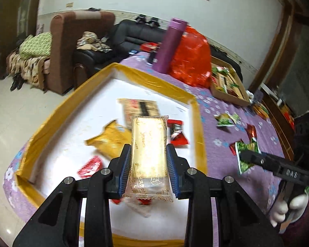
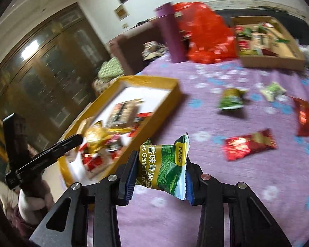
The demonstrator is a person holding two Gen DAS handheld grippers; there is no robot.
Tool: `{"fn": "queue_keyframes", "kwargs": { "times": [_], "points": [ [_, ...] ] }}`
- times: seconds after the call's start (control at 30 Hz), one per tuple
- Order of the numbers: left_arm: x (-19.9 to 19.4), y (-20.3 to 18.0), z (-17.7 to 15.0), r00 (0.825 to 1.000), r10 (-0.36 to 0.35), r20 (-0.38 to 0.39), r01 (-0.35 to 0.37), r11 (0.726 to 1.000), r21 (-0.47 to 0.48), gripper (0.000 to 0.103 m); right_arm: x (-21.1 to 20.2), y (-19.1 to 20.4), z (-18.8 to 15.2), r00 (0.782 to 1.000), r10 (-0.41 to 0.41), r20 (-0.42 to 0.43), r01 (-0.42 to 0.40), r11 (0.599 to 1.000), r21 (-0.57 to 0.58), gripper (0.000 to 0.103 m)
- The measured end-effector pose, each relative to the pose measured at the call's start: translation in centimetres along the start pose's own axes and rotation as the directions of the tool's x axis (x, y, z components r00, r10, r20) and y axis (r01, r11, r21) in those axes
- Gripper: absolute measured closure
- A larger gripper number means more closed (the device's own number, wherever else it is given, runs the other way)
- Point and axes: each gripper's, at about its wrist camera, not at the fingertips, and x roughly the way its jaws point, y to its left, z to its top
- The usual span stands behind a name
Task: Organize snacks
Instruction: 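Drop the biscuit pack into the white tray with the left tool while the right tool drops the green bag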
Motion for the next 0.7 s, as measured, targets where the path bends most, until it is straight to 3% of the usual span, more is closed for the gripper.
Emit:
{"fn": "queue_keyframes", "kwargs": {
  "times": [0.43,0.63,0.7],
  "points": [
    [-0.3,4.6,0.0,1.0,0.007,0.004,-0.006,0.993,-0.115,0.071,5.8,8.4,0.1,0.991,0.077,-0.113,-0.089,0.99,-0.11,0.064],
    [-1.4,5.9,0.3,0.998,-0.045,0.036,0.05,0.987,-0.153,0.07,7.4,10.3,-0.7,0.984,0.087,-0.153,-0.109,0.984,-0.142,0.063],
    [-1.9,5.9,0.4,0.995,-0.078,0.056,0.086,0.984,-0.157,0.061,7.7,10.8,-0.9,0.983,0.096,-0.156,-0.119,0.981,-0.151,0.061]
  ]
}}
